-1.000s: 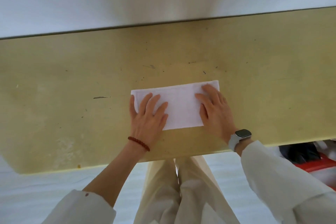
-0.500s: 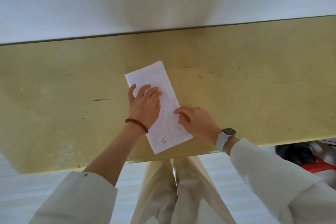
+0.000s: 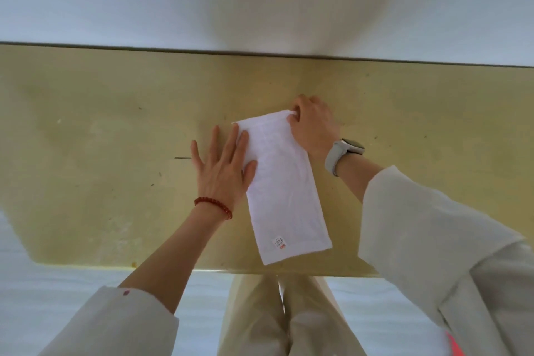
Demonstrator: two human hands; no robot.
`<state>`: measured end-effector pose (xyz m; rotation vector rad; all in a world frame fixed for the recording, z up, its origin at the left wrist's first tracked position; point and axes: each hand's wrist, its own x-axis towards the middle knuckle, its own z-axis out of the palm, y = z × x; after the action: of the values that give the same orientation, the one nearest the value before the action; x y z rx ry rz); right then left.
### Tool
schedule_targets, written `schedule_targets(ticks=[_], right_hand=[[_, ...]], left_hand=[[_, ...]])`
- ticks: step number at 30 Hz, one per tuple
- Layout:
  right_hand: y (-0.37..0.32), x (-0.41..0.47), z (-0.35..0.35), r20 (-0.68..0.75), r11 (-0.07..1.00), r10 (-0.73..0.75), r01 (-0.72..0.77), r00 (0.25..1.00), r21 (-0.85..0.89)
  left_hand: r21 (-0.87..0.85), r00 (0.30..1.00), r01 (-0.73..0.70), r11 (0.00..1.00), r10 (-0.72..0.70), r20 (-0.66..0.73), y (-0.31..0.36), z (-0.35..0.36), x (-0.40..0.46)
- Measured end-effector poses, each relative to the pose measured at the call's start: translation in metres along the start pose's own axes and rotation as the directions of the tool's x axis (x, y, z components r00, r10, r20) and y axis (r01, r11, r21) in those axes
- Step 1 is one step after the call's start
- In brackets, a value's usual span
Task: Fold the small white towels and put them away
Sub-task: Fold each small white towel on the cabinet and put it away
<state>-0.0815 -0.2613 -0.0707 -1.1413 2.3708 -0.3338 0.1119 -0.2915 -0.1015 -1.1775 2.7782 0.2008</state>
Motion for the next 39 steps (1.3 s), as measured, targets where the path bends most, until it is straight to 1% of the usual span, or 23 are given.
schedule_targets(ticks=[4, 7, 11, 13, 15, 18, 20, 22, 23, 26, 28, 30, 32, 34, 36, 39], right_hand=[[-0.011, 0.008, -0.007, 0.085, 0.994, -0.014, 0.023, 0.996, -0.111], [-0.011, 0.012, -0.009, 0.136, 0.999, 0.008, -0.002, 0.991, -0.050], [-0.013, 0.017, -0.014, 0.185, 0.990, 0.087, -0.106, 0.979, 0.093], [-0.014, 0.017, -0.016, 0.189, 0.985, 0.115, -0.137, 0.975, 0.108], [-0.014, 0.016, -0.017, 0.190, 0.985, 0.113, -0.134, 0.975, 0.104], [-0.016, 0.012, -0.024, 0.232, 0.993, 0.060, -0.081, 0.971, 0.083], [-0.016, 0.009, -0.031, 0.261, 0.995, -0.008, -0.018, 0.965, 0.096], [-0.015, 0.003, -0.038, 0.260, 0.990, -0.094, 0.062, 0.961, 0.129], [-0.013, 0.000, -0.042, 0.248, 0.984, -0.131, 0.094, 0.960, 0.154], [-0.008, -0.008, -0.050, 0.203, 0.964, -0.185, 0.138, 0.962, 0.227], [-0.001, -0.012, -0.053, 0.176, 0.952, -0.160, 0.105, 0.971, 0.287], [0.005, -0.015, -0.056, 0.166, 0.928, -0.122, 0.053, 0.979, 0.368], [0.009, -0.015, -0.059, 0.159, 0.899, -0.103, 0.024, 0.982, 0.437], [0.011, -0.016, -0.061, 0.169, 0.868, -0.081, -0.014, 0.982, 0.496], [0.012, -0.015, -0.062, 0.174, 0.838, -0.049, -0.054, 0.983, 0.544], [0.010, -0.013, -0.064, 0.149, 0.824, -0.020, -0.068, 0.989, 0.563]], left_hand=[[-0.030, 1.000, 0.009, 1.000, -0.009, 0.011, -0.001, 0.001, -0.002], [-0.064, 1.000, 0.016, 0.998, -0.015, 0.016, -0.001, 0.003, -0.002], [-0.077, 0.999, 0.023, 0.997, -0.020, 0.032, -0.001, 0.001, -0.001], [-0.080, 0.999, 0.010, 0.997, -0.007, 0.039, -0.003, -0.002, 0.001], [-0.112, 0.999, 0.013, 0.994, -0.007, 0.052, -0.005, -0.007, 0.006], [-0.208, 0.998, 0.046, 0.977, -0.035, 0.056, -0.007, -0.019, 0.017], [-0.225, 0.991, 0.022, 0.974, 0.008, 0.133, -0.007, -0.027, 0.027], [-0.200, 0.974, -0.037, 0.979, 0.080, 0.213, -0.007, -0.036, 0.040], [-0.221, 0.964, -0.044, 0.974, 0.099, 0.246, -0.007, -0.040, 0.047], [-0.364, 0.952, 0.008, 0.931, 0.104, 0.287, -0.009, -0.052, 0.065], [-0.436, 0.952, 0.027, 0.899, 0.109, 0.285, -0.013, -0.061, 0.074], [-0.538, 0.951, 0.039, 0.842, 0.134, 0.278, -0.017, -0.070, 0.081], [-0.620, 0.935, 0.071, 0.782, 0.165, 0.315, -0.019, -0.078, 0.085], [-0.652, 0.930, 0.091, 0.752, 0.170, 0.326, -0.020, -0.083, 0.087], [-0.658, 0.936, 0.108, 0.745, 0.147, 0.320, -0.020, -0.087, 0.088], [-0.677, 0.945, 0.128, 0.724, 0.119, 0.306, -0.016, -0.091, 0.087]])
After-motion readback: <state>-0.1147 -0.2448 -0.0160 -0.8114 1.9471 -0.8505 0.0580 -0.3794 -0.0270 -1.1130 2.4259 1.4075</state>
